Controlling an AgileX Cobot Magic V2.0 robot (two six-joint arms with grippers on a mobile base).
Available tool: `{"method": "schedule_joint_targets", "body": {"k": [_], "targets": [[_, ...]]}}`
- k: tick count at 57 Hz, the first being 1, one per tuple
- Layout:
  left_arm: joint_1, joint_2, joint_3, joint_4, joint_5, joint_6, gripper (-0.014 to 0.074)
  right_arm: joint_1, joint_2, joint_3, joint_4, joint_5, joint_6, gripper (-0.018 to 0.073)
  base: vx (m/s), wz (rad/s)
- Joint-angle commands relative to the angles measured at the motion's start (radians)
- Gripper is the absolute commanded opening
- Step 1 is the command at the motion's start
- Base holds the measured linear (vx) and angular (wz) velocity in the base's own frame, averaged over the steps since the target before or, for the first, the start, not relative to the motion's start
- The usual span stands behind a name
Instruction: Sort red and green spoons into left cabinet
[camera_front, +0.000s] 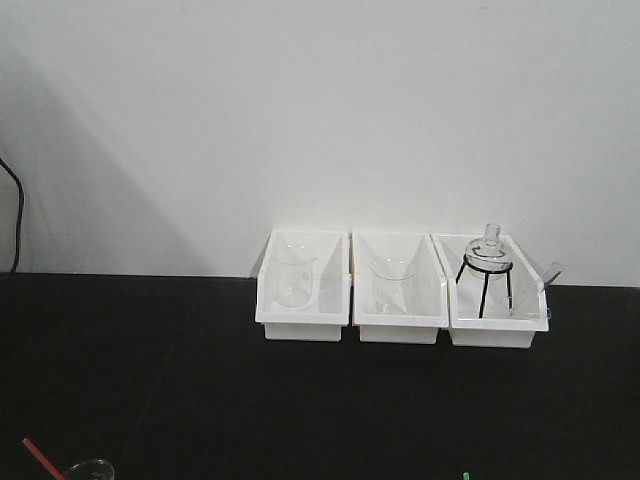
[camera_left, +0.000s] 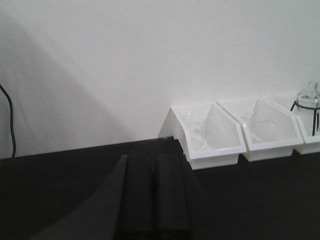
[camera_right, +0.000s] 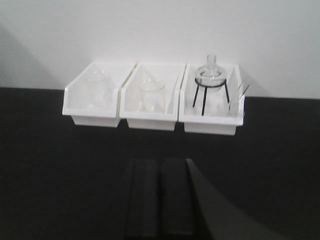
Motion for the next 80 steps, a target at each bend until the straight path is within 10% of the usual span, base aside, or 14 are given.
{"method": "schedule_joint_targets", "body": {"k": [1,12,35,55,80], "targets": [[0.003,0.029,-0.039,-0.009,-0.055,-0.002,0.0018,-0.005,0.034,-0.035,0.019,-0.057,-0.006,0.0010,0.00,0.00],[0.003,0.068,-0.039,-0.017,-0.030,-0.003,0.0135,-0.005,0.046,-0.035,0.019,-0.041,-0.009,0.0110,0.00,0.00],[0.003,0.104,-0.039,-0.017,-0.016,-0.012,0.0562,-0.005,0.046,-0.035,0.118,-0.044,-0.016,0.0632,0.00,0.00],[0.003,0.104,-0.039,-0.017,-0.003,-0.013,0.0575,0.065,0.293,-0.164,0.405,0.040,-0.456,0.0587,0.00,0.00],[0.003,0.104,-0.039,-0.017,0.043,-0.013,0.0575,0.111,0.726,-0.195,0.409,0.014,-0.454,0.0582,0.00,0.00]]}}
